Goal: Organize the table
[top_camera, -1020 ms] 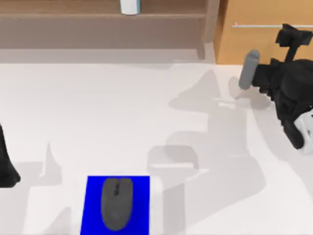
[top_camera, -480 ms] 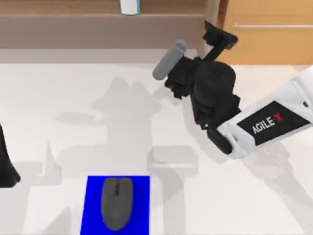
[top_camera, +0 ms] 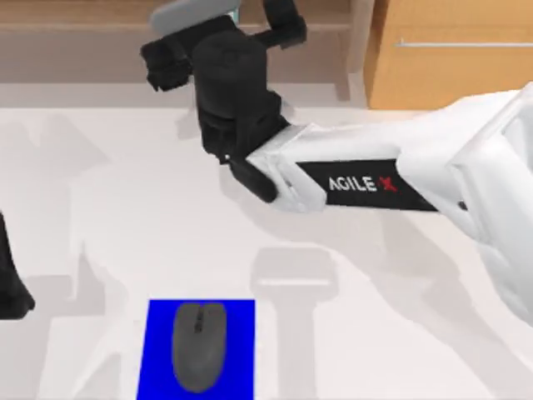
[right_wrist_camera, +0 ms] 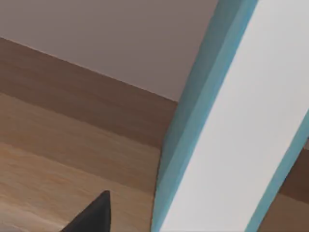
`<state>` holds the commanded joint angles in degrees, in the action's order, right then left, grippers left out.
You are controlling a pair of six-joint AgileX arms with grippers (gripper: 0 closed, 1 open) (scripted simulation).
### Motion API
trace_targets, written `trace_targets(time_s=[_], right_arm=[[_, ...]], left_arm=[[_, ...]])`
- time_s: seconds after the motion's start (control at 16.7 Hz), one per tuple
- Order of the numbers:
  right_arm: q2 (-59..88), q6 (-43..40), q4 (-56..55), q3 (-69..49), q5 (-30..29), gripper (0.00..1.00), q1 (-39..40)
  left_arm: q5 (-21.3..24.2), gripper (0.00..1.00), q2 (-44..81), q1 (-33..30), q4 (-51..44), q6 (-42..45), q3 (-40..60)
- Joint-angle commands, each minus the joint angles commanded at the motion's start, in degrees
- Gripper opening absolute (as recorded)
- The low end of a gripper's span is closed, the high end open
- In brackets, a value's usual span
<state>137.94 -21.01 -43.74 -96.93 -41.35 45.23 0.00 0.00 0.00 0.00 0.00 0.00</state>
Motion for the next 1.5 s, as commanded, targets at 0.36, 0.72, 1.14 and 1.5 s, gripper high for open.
trace_targets(time_s=[0.36,0.72,1.14,1.5], right_arm=[[3.5,18.0,14.2,-15.8,-4.4,1.0,-0.4],[4.1,20.4,16.4,-18.0,-5.1,1.0,-0.8],[7.2,20.4,19.1,-23.9,-4.1,1.0,-1.9],[8.1,20.4,19.9,-25.7,-3.7,1.0,-2.3]], left_arm=[[0.0,1.0,0.0,0.0,0.0,0.0,0.0],[0.0,1.0,0.0,0.0,0.0,0.0,0.0],[0.0,1.0,0.0,0.0,0.0,0.0,0.0],[0.0,1.0,0.0,0.0,0.0,0.0,0.0]])
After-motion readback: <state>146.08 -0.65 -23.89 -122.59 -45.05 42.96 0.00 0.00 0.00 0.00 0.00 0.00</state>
